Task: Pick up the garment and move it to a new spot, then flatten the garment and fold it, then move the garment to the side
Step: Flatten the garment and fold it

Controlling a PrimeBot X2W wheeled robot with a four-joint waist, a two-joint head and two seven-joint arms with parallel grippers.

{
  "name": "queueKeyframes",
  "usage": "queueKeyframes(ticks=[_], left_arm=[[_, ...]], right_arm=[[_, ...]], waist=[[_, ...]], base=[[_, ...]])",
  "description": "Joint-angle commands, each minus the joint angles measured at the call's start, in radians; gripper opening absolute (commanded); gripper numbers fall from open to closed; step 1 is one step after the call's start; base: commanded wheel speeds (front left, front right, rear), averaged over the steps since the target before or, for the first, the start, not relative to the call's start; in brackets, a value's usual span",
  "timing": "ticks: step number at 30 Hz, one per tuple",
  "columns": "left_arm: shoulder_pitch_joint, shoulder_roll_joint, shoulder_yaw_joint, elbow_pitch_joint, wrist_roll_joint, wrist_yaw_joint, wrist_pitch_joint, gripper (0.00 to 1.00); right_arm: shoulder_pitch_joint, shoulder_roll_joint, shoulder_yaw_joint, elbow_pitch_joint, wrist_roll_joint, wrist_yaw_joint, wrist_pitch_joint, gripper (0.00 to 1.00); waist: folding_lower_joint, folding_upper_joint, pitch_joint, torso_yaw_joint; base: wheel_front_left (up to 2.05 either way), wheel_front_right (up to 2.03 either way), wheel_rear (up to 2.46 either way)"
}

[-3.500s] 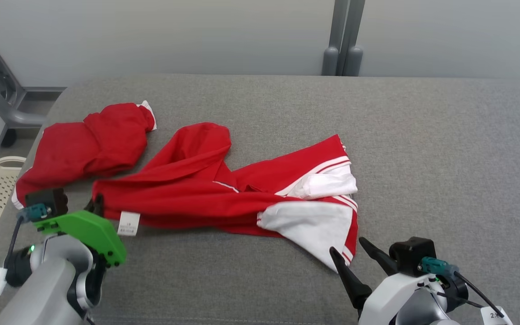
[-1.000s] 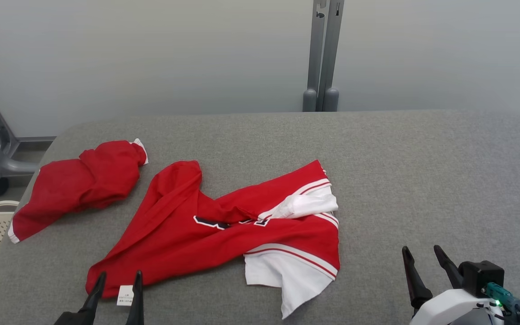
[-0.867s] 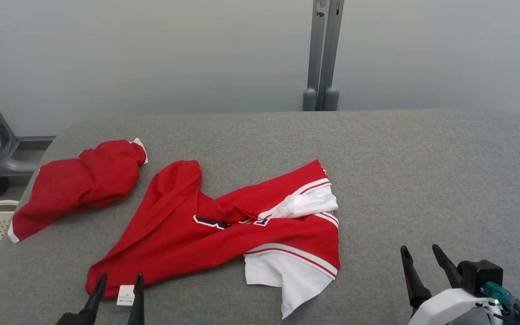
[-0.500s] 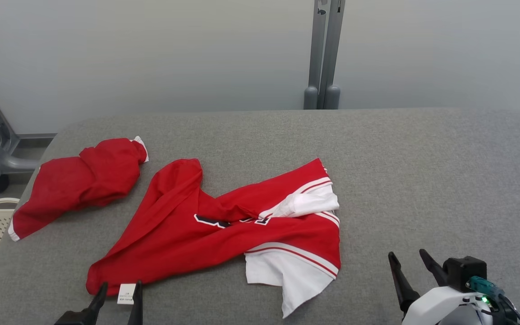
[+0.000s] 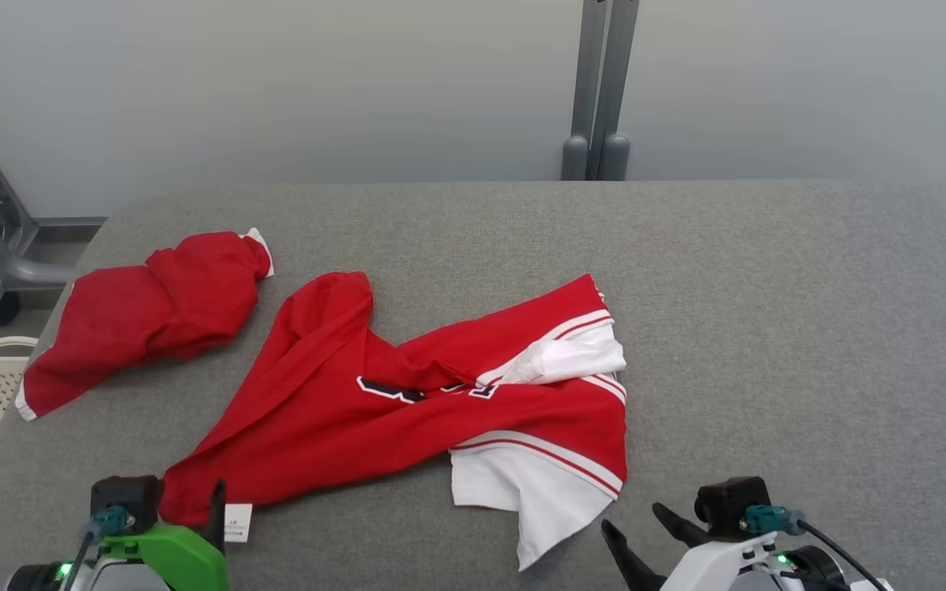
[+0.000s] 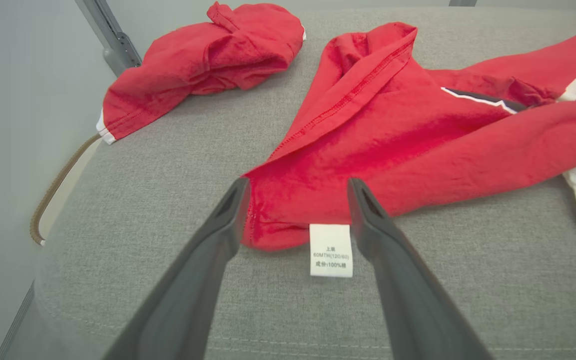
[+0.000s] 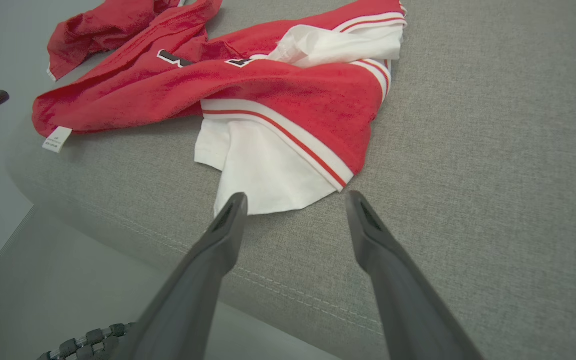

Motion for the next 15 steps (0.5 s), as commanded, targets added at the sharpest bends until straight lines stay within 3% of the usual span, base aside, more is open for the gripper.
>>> queueKeyframes(ticks=[1,10,12,14,15], left_arm=[[-0.042,0.013,0.001,0.035,-0.010,-0.004,0.035,1.00],[-0.140,0.037,0.008,0.169,-0.025,0.007,0.150,1.00],[-0.156,0.041,0.007,0.187,-0.032,0.003,0.172,0.79],[-0.175,0.043,0.004,0.203,-0.038,0.001,0.198,0.50],[-0.181,0.046,0.000,0.212,-0.034,0.006,0.212,0.49]], right_arm=[[0.015,-0.004,0.019,-0.024,-0.002,0.000,0.021,1.00],[0.032,-0.005,0.090,-0.097,-0.022,0.000,0.084,1.00],[0.032,-0.004,0.089,-0.107,-0.028,0.000,0.092,1.00],[0.028,-0.004,0.086,-0.117,-0.038,0.000,0.101,1.00],[0.027,-0.004,0.085,-0.121,-0.043,0.000,0.105,1.00]], waist=[[0.0000,-0.0001,0.015,-0.003],[0.0000,-0.0001,0.059,-0.018],[0.0000,-0.0001,0.069,-0.018],[0.0000,-0.0001,0.081,-0.017],[0.0000,-0.0001,0.085,-0.017]], base=[[0.00,0.00,0.00],[0.00,0.00,0.00],[0.00,0.00,0.00],[0.00,0.00,0.00],[0.00,0.00,0.00]])
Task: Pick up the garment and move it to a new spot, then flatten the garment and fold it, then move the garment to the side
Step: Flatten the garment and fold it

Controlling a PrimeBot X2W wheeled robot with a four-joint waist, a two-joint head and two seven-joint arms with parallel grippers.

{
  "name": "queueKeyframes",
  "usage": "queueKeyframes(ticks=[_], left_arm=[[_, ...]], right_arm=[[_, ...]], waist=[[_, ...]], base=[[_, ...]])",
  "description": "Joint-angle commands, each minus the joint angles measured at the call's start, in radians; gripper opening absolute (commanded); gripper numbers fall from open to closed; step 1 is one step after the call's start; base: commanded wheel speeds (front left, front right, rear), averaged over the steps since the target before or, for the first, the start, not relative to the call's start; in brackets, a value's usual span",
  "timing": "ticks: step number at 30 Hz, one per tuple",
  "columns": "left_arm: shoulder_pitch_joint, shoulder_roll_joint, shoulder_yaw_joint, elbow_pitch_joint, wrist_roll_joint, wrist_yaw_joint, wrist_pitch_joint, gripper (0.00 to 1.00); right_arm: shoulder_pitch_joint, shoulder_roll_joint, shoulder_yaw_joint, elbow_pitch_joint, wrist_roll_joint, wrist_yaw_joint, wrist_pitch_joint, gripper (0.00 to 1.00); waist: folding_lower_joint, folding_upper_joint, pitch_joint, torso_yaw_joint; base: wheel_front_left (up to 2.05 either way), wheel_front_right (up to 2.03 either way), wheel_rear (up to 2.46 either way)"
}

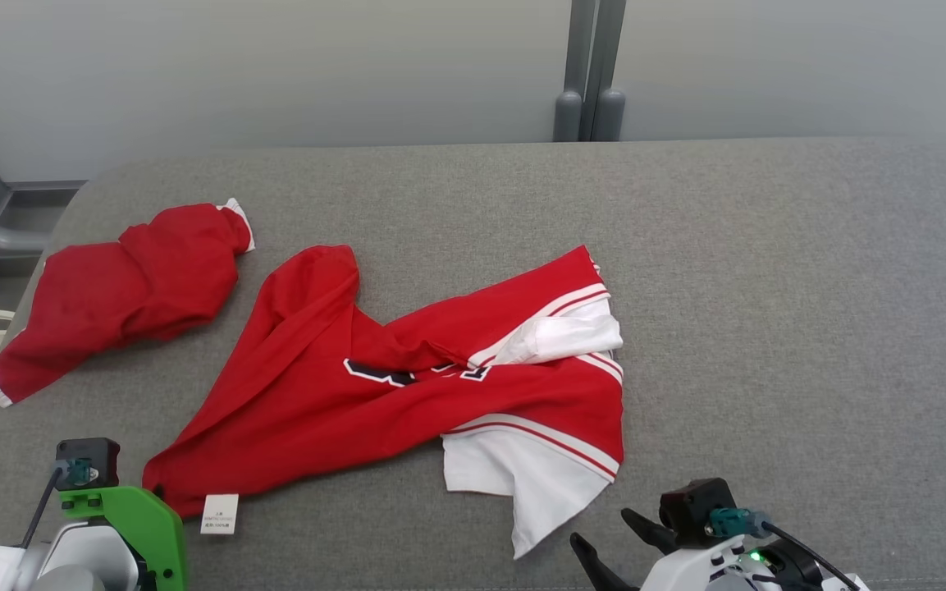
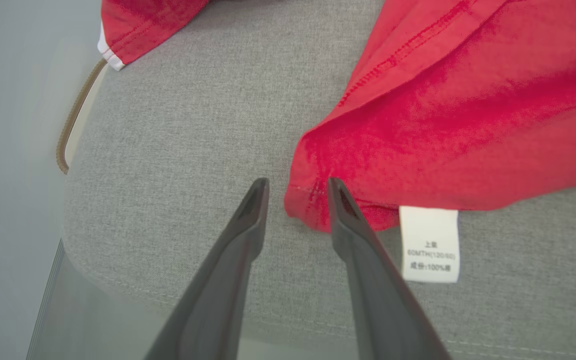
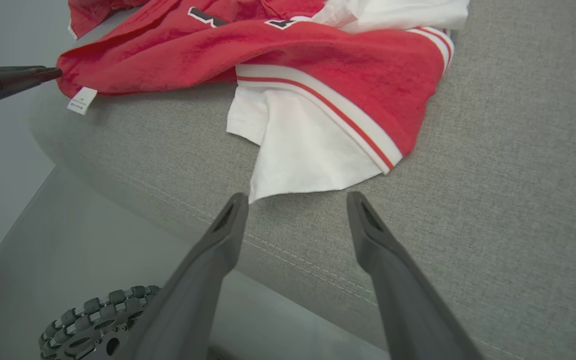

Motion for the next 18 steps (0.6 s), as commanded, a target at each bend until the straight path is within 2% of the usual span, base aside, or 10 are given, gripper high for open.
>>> queueKeyframes(ticks=[1,5,7,9,12,13,14,15,17,18], left_arm=[[-0.025,0.012,-0.003,0.010,0.001,0.004,0.015,0.49],[-0.049,0.012,-0.006,0.021,-0.007,0.003,0.037,0.50],[-0.059,0.008,-0.010,0.024,-0.011,-0.004,0.043,0.71],[-0.067,0.004,-0.014,0.032,-0.014,-0.005,0.053,0.82],[-0.080,0.002,-0.017,0.043,-0.018,-0.007,0.064,0.84],[-0.084,0.000,-0.019,0.046,-0.019,-0.007,0.063,0.76],[-0.087,-0.002,-0.019,0.049,-0.020,-0.007,0.061,0.54],[-0.090,-0.004,-0.020,0.053,-0.021,-0.007,0.060,0.44],[-0.094,-0.008,-0.024,0.059,-0.022,-0.010,0.058,0.00],[-0.096,-0.010,-0.025,0.063,-0.024,-0.013,0.057,0.00]], right_arm=[[0.002,-0.004,-0.004,-0.009,-0.013,0.000,0.004,1.00],[-0.008,-0.003,-0.005,-0.022,-0.019,0.000,0.011,1.00],[-0.012,-0.003,0.000,-0.027,-0.021,0.000,0.016,1.00],[-0.015,-0.004,0.003,-0.029,-0.023,0.000,0.019,1.00],[-0.021,-0.004,0.011,-0.032,-0.024,0.000,0.024,1.00],[-0.024,-0.004,0.013,-0.033,-0.024,0.000,0.024,1.00],[-0.027,-0.004,0.016,-0.034,-0.026,0.000,0.025,1.00],[-0.030,-0.003,0.019,-0.036,-0.024,0.000,0.027,1.00],[-0.032,-0.004,0.025,-0.037,-0.019,0.000,0.031,1.00],[-0.030,-0.004,0.029,-0.037,-0.015,0.000,0.034,1.00]], waist=[[0.0000,0.0000,0.013,0.001],[0.0000,0.0000,0.031,0.003],[0.0000,0.0000,0.041,0.006],[0.0000,0.0000,0.048,0.009],[0.0000,0.0000,0.060,0.012],[0.0000,0.0000,0.062,0.013],[0.0000,0.0000,0.065,0.015],[0.0000,0.0000,0.068,0.017],[0.0000,0.0000,0.073,0.021],[0.0000,0.0000,0.074,0.024]], base=[[0.00,0.00,0.00],[0.00,0.00,0.00],[0.00,0.00,0.00],[0.00,0.00,0.00],[0.00,0.00,0.00],[0.00,0.00,0.00],[0.00,0.00,0.00],[0.00,0.00,0.00],[0.00,0.00,0.00],[0.00,0.00,0.00]])
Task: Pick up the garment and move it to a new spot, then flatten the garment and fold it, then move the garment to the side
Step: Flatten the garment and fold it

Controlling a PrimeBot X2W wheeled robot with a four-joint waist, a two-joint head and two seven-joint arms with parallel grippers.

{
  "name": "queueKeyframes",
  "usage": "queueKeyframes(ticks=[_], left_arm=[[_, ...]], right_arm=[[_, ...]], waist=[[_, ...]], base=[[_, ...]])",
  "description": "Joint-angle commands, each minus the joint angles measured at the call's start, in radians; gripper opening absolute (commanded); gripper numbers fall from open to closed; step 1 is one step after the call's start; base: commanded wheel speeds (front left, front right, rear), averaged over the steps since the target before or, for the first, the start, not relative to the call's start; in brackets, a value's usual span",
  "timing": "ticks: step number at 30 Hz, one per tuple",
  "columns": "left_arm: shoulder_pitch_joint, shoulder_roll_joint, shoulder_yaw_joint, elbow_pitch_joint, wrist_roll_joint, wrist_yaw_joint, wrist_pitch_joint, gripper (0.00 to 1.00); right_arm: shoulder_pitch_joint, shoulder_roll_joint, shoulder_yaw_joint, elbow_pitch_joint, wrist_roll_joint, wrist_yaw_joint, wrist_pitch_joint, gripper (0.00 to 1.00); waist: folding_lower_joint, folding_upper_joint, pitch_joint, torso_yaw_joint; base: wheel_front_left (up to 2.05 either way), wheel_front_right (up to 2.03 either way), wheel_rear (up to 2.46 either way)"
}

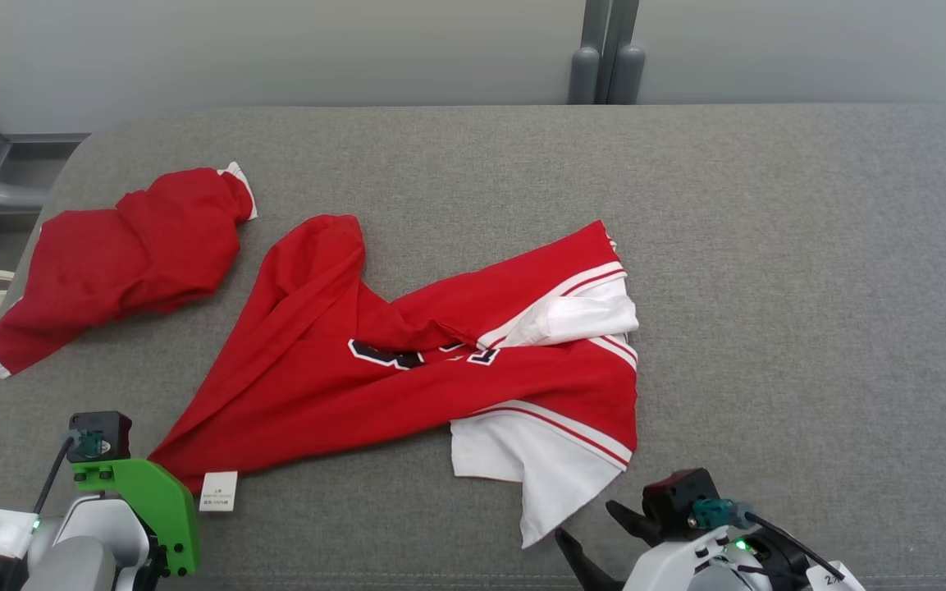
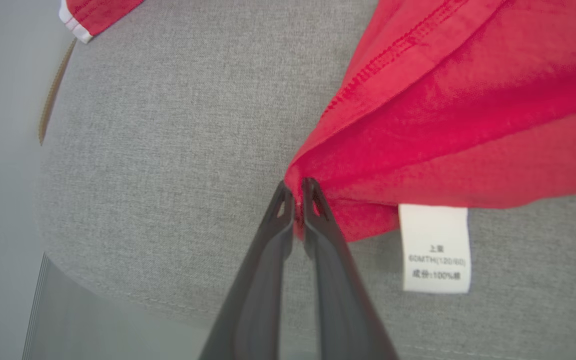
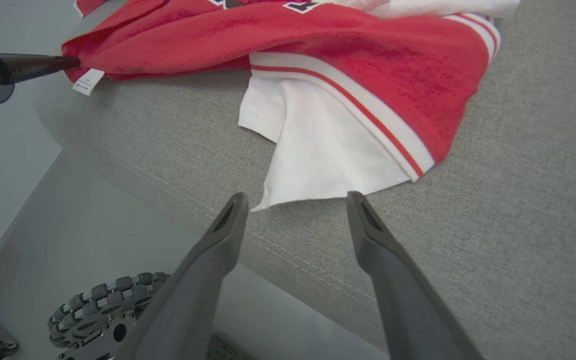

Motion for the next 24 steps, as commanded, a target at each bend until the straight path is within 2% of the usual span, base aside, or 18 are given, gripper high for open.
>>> queueKeyframes(ticks=[1,7,12,18,24], left_arm=[[-0.016,-0.004,-0.002,0.008,-0.008,-0.006,-0.005,0.00],[-0.025,-0.015,-0.015,0.024,-0.012,-0.011,-0.012,0.00],[-0.032,-0.020,-0.024,0.036,-0.010,-0.015,-0.024,0.00],[-0.051,-0.028,-0.031,0.040,-0.012,-0.017,-0.034,0.00],[-0.073,-0.042,-0.043,0.051,-0.014,-0.021,-0.040,0.00]], right_arm=[[-0.006,-0.004,0.007,-0.006,0.009,0.000,0.007,1.00],[0.020,-0.004,0.033,-0.011,0.046,0.000,0.039,1.00],[0.039,-0.004,0.001,0.005,0.055,0.000,0.054,1.00],[0.012,-0.003,-0.003,0.073,0.132,0.000,0.027,1.00],[-0.041,-0.003,0.019,0.135,0.152,0.000,-0.016,1.00]], waist=[[0.0000,0.0000,0.003,0.006],[0.0000,0.0000,0.003,0.018],[0.0000,0.0000,0.000,0.025],[0.0000,0.0000,0.024,0.032],[0.0000,0.0000,0.043,0.048]], base=[[0.00,0.00,0.00],[0.00,0.00,0.00],[0.00,0.00,0.00],[0.00,0.00,0.00],[0.00,0.00,0.00]])
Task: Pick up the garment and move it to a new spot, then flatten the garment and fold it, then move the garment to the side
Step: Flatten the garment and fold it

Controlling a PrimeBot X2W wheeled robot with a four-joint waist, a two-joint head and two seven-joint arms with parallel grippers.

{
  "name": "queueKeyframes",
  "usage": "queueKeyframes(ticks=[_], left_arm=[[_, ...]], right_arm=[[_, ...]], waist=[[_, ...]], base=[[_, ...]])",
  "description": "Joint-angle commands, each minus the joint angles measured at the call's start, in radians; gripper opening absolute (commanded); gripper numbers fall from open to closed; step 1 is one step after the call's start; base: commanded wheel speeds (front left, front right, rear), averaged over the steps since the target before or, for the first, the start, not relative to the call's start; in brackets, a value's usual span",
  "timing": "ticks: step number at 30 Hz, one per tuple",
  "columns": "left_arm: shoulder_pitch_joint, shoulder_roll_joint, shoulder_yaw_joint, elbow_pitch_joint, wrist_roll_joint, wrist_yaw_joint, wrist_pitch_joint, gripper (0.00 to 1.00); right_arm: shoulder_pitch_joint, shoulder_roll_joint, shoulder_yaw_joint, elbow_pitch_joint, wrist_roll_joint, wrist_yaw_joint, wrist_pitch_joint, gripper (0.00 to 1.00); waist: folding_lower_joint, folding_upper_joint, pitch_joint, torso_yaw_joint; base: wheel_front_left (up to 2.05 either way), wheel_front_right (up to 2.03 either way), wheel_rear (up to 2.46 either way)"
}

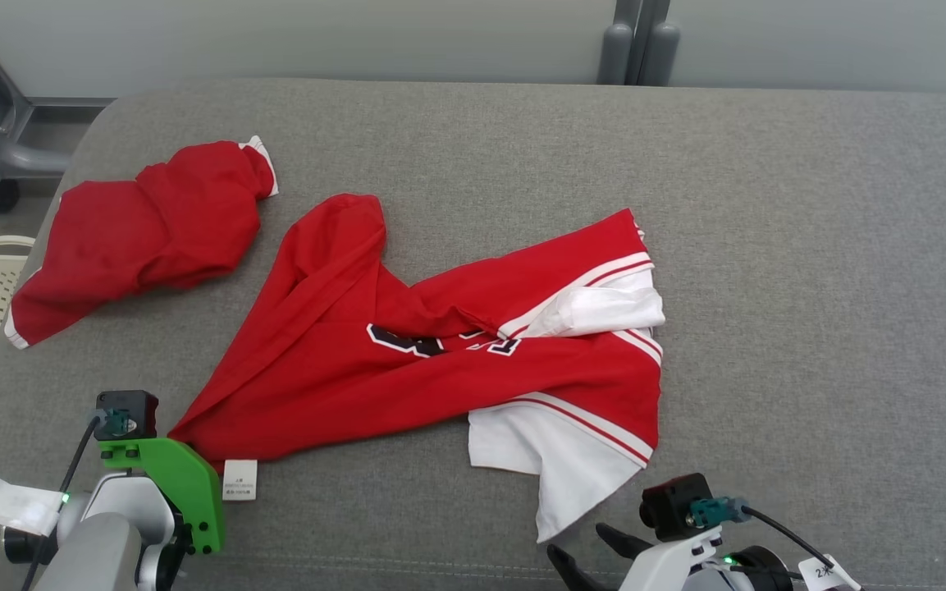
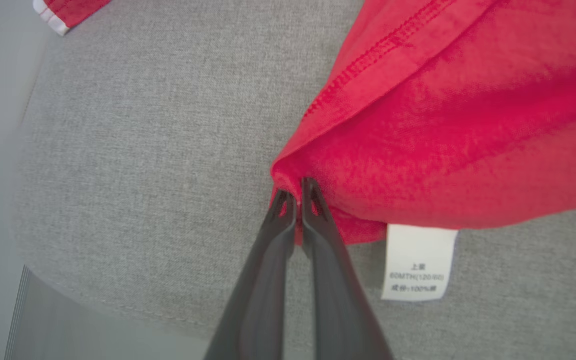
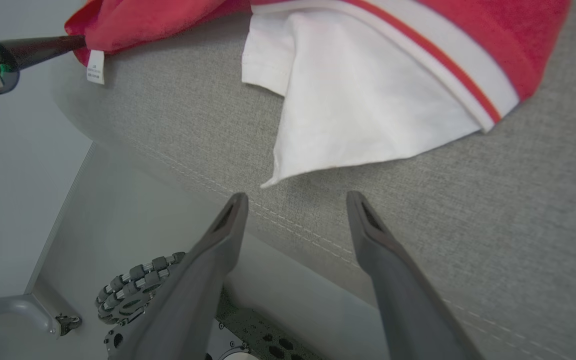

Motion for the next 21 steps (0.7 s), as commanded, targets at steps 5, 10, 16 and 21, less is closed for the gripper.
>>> queueKeyframes(ticks=[5,10,16,21], left_arm=[[-0.031,-0.013,-0.010,0.016,-0.007,-0.007,-0.010,0.00],[-0.040,-0.014,-0.015,0.031,-0.009,-0.011,-0.016,0.00],[-0.038,-0.015,-0.020,0.047,-0.015,-0.014,-0.019,0.00],[-0.035,-0.021,-0.026,0.054,-0.018,-0.014,-0.022,0.00]], right_arm=[[-0.021,-0.003,0.018,0.027,0.027,0.000,-0.028,1.00],[-0.027,-0.003,-0.003,0.047,0.085,0.000,-0.078,1.00],[-0.055,-0.003,-0.021,0.109,0.146,0.000,-0.137,1.00],[-0.086,-0.003,-0.016,0.165,0.157,0.000,-0.157,0.32]], waist=[[0.0000,0.0000,0.006,0.017],[0.0000,0.0000,0.003,0.023],[0.0000,0.0000,-0.002,0.022],[0.0000,0.0000,-0.003,0.021]], base=[[0.00,0.00,0.00],[0.00,0.00,0.00],[0.00,0.00,0.00],[0.00,0.00,0.00]])
